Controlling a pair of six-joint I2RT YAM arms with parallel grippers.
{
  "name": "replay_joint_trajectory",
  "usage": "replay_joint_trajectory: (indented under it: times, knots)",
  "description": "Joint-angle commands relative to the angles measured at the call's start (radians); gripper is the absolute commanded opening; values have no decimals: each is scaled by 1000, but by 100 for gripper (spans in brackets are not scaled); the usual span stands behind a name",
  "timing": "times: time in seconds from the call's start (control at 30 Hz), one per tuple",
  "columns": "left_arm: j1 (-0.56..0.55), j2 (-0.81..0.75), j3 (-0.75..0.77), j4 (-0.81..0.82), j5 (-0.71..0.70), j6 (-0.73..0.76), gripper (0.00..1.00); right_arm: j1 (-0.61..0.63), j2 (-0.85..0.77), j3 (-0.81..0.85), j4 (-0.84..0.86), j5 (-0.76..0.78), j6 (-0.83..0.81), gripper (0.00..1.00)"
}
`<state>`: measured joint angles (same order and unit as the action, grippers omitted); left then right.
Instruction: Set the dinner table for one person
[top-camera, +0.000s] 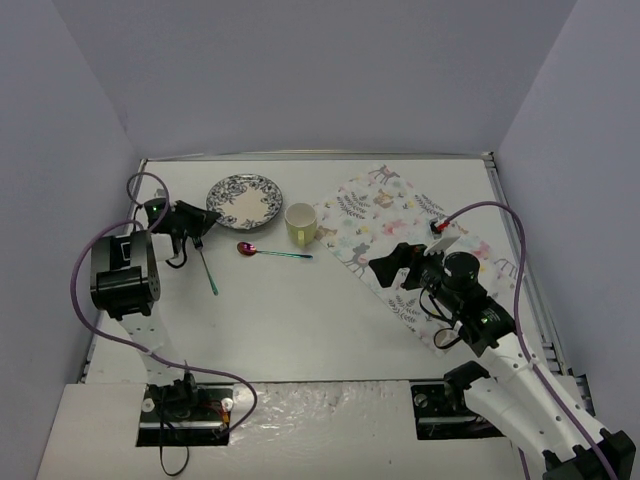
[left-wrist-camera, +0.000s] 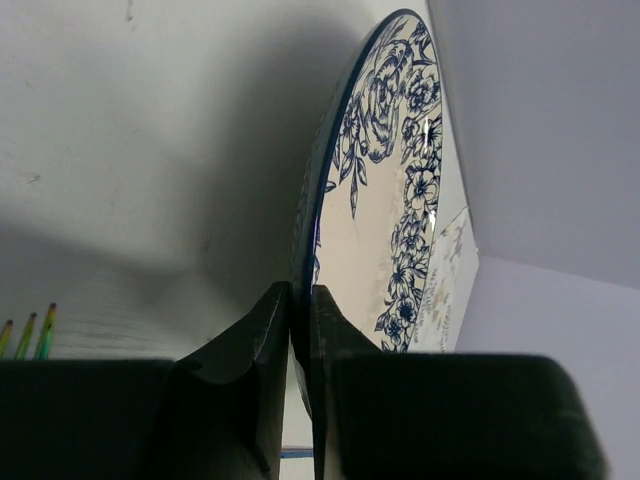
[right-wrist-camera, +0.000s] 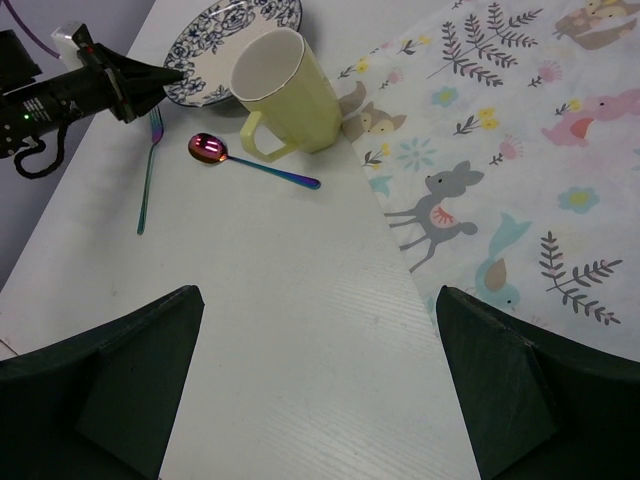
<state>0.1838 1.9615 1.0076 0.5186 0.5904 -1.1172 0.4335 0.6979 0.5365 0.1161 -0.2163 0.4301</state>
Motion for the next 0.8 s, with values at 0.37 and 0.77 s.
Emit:
replay_joint_trajectory:
  times: [0.37, 0.77]
  knots:
    - [22, -480, 111, -22, 109, -88, 0, 1, -51, 98, 24, -10, 45, 100]
    - [-369, -542, 259, -321, -5, 7, 0, 1, -137, 221, -111, 39, 33, 100]
